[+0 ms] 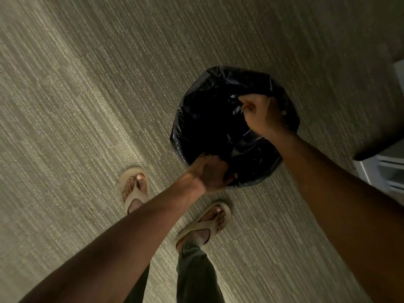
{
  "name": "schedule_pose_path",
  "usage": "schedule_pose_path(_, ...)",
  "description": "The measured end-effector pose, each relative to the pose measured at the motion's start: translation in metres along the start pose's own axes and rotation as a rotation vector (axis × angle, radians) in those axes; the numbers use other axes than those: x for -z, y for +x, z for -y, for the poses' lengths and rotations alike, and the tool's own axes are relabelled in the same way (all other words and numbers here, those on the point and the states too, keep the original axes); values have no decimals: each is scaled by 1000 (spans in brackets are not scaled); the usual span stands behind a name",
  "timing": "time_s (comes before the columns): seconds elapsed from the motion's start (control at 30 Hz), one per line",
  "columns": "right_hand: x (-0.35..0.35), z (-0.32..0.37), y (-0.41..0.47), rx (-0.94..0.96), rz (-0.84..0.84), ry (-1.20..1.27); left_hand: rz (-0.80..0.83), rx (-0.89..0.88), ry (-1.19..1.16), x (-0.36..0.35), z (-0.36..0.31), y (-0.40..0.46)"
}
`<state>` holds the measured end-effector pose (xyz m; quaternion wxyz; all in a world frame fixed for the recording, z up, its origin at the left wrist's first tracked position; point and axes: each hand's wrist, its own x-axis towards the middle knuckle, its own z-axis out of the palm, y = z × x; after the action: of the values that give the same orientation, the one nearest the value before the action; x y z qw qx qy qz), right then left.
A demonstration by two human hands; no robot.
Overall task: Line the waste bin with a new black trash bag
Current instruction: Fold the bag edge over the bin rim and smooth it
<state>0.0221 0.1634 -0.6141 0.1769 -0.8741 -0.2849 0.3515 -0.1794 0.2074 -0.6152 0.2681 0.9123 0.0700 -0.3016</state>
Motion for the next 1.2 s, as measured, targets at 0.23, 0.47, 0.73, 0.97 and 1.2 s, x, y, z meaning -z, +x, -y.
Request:
schedule_pose_path(0.23, -16, -9, -67, 303, -147, -394, -315, 60, 84, 26, 13, 0)
schedule_pose_path(0.47, -45, -47, -81, 97, 308, -775, 173, 121, 379, 19, 25, 9)
schedule_pose_path(0.73, -20, -22, -86, 202, -555, -267, -478, 82, -8, 40, 20, -6)
schedule_pose_path(0.97, -16, -35, -92, -452, -495, 262, -775, 692, -724, 50, 48, -23)
schedule_pose_path(1.2, -11, -51, -103, -599, -723, 389, -758, 714, -915, 51, 68, -28)
